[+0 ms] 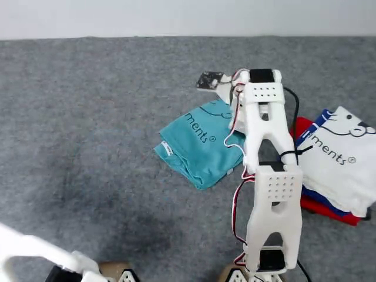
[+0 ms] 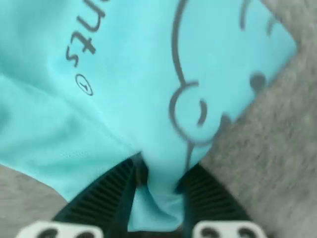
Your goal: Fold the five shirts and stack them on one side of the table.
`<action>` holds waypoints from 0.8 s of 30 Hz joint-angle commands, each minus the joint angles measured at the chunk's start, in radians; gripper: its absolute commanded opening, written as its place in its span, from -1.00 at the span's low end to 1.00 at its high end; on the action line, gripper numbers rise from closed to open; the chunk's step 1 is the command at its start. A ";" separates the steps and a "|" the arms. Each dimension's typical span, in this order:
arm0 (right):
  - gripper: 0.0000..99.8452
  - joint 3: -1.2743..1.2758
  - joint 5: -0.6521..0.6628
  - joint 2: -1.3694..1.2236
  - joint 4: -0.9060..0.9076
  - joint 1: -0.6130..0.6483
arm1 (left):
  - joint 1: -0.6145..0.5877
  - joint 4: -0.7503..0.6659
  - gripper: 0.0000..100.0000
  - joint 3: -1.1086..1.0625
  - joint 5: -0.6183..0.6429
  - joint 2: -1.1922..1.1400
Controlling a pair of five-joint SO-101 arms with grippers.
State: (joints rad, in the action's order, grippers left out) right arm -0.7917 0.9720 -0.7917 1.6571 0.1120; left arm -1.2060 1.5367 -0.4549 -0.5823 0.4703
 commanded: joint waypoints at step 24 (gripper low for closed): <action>-0.98 0.598 -0.730 0.303 0.099 0.395 | 0.026 0.075 -0.96 0.036 0.008 0.034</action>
State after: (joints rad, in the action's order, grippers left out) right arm -0.2562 0.2463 -0.5125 1.7538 0.4680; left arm -1.1799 1.6026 -0.4549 -0.5823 0.4703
